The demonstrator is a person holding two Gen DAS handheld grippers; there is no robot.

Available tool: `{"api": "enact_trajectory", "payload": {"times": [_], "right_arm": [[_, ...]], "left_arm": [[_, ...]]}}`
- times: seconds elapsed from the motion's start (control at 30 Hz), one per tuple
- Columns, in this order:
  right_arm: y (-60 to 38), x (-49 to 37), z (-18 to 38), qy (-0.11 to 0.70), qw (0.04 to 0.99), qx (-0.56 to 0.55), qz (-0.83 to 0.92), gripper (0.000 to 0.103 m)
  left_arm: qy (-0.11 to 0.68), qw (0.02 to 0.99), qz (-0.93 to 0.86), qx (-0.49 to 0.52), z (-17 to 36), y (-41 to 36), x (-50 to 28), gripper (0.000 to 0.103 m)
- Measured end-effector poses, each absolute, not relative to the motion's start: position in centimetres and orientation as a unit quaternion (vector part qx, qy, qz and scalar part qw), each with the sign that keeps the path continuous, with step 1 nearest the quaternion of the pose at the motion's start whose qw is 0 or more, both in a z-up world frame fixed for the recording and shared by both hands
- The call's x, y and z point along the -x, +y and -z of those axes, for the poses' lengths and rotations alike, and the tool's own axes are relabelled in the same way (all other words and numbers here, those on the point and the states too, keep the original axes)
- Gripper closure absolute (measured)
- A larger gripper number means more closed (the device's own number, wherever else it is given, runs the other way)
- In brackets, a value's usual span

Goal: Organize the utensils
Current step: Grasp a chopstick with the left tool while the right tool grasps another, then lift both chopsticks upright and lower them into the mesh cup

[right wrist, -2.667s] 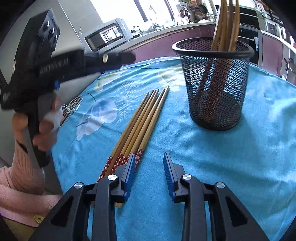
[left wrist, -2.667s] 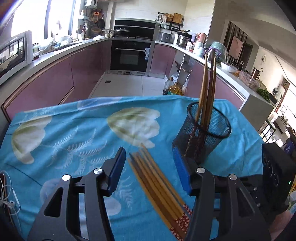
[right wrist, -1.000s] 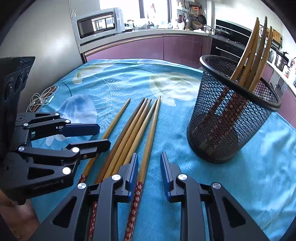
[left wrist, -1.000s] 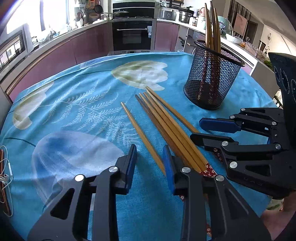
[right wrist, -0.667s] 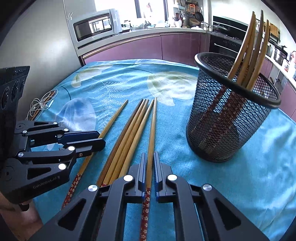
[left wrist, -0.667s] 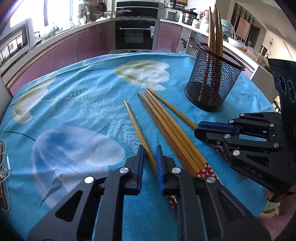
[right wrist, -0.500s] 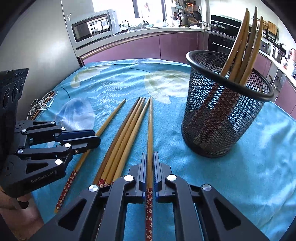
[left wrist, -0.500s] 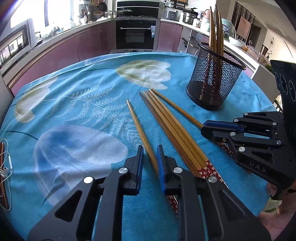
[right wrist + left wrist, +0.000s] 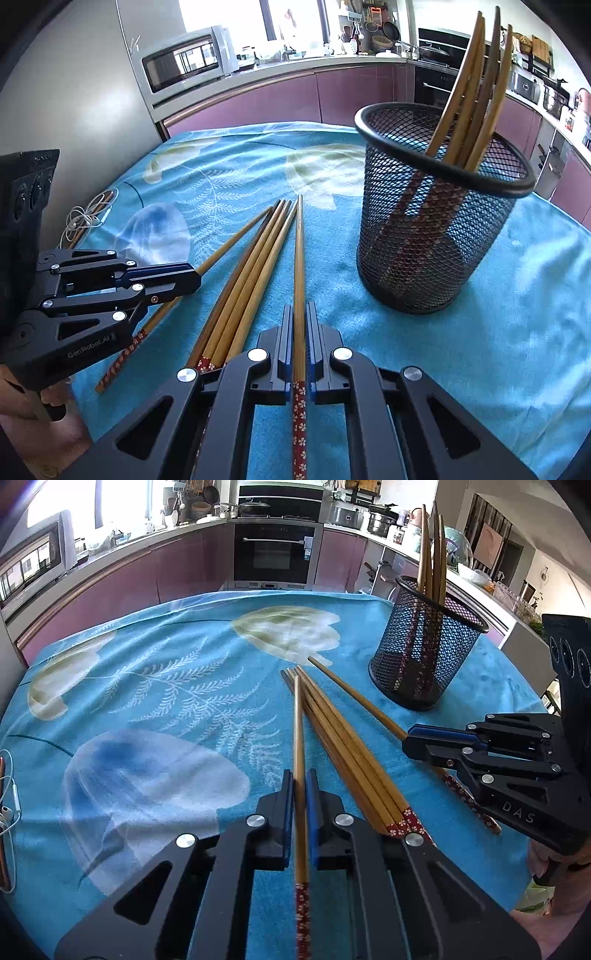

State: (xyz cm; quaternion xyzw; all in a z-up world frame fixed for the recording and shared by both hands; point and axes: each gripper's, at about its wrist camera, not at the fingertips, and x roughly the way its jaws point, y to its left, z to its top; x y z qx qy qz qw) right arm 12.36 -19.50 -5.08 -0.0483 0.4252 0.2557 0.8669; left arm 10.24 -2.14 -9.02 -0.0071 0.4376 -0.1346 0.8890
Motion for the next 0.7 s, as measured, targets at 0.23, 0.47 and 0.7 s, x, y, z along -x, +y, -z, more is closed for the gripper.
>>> {"api": "enact_trajectory", "payload": {"times": [0.23,0.47,0.7], "right_arm": [[-20.8,-11.3,3.5,0.406,0.868,0.013,-0.286,0.098],[-21.7,-10.3,2.7,0.398,0.866,-0.011,-0.303,0.098],[-22.3,-9.7,2.3,0.392,0.866,-0.020,-0.311,0.098]], "left_arm": [[0.420,0.894,0.154,0.026,7.4,-1.9,-9.3,0.096],[0.408,0.896,0.172,0.041,6.0,-2.1,-8.5,0.096],[0.398,0.898,0.183,0.051,4.9,-2.3,-7.9,0.096]]}}
